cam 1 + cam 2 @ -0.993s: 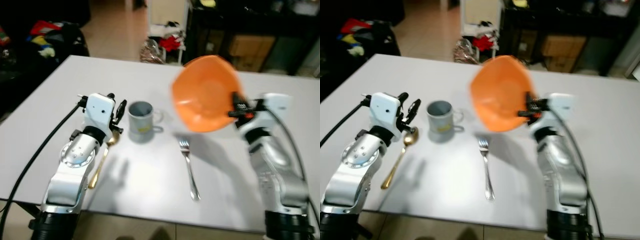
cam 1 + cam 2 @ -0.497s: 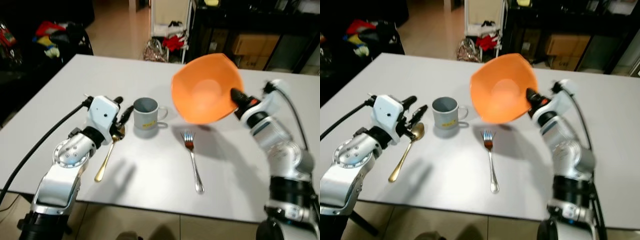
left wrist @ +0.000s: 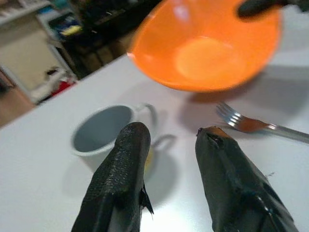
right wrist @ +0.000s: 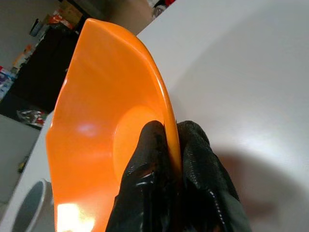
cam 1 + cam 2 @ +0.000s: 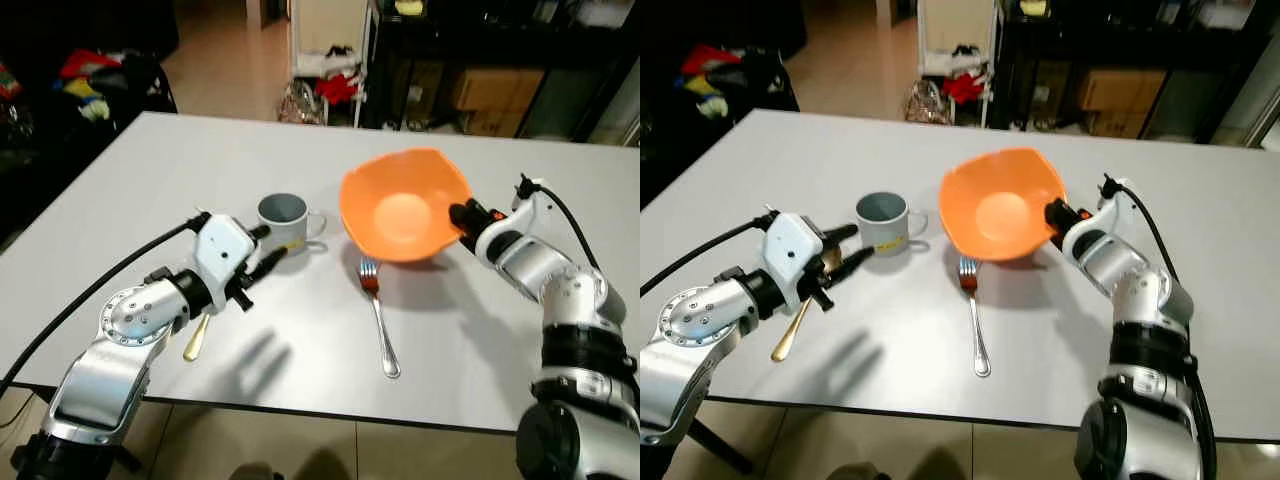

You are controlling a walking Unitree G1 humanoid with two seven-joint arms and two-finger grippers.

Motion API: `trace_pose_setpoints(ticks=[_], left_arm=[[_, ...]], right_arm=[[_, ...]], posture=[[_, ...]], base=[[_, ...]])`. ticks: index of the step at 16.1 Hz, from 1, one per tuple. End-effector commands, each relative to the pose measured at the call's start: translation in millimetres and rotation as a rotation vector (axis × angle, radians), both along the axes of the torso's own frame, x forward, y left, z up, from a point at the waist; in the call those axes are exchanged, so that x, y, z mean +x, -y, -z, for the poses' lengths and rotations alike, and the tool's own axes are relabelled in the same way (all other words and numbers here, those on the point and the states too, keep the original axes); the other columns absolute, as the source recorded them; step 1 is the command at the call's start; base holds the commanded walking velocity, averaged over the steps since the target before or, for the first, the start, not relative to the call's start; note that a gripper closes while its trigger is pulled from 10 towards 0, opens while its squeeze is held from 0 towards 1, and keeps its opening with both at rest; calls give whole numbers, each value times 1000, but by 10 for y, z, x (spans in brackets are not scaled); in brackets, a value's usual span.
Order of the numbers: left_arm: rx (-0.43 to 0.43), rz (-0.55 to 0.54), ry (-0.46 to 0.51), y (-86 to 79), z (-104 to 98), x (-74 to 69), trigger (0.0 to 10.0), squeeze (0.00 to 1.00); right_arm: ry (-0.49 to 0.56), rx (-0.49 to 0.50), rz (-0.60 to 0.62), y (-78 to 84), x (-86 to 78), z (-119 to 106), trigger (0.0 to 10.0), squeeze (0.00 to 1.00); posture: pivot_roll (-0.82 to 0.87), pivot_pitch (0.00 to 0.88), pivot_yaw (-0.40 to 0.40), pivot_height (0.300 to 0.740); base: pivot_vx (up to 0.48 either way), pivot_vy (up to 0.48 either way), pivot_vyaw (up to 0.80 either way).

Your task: Setting the table

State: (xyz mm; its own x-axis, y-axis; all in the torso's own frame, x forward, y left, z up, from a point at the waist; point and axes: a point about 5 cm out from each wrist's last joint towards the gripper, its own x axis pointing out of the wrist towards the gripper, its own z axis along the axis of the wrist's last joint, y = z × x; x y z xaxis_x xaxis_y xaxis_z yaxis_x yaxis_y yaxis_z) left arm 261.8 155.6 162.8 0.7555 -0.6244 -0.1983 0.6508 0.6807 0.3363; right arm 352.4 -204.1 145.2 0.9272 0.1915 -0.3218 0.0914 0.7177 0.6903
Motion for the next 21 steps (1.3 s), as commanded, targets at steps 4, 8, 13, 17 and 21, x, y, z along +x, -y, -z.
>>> trace_pose_setpoints(ticks=[4, 8, 13, 17, 21], left_arm=[[36, 57, -63, -5, 44, -109, 10000, 0], [45, 43, -65, -13, 42, -89, 10000, 0], [46, 44, -57, 4, 26, -70, 10000, 0], [52, 33, -50, -21, 22, -73, 10000, 0], [53, 28, -40, -28, 7, -41, 10000, 0]], right_arm=[[21, 73, 53, 8, 151, -89, 10000, 0], [30, -5, 44, -24, 207, -88, 10000, 0], [14, -7, 17, -180, 295, -33, 10000, 0], [-17, 25, -21, -304, 325, 31, 10000, 0], [-57, 85, -60, -369, 312, 89, 10000, 0]], posture=[[180, 0, -31, 740], [176, 0, -27, 740], [180, 0, -26, 740], [197, 0, -38, 740], [188, 0, -34, 740]], base=[[0, 0, 0], [0, 0, 0], [0, 0, 0], [0, 0, 0], [0, 0, 0]])
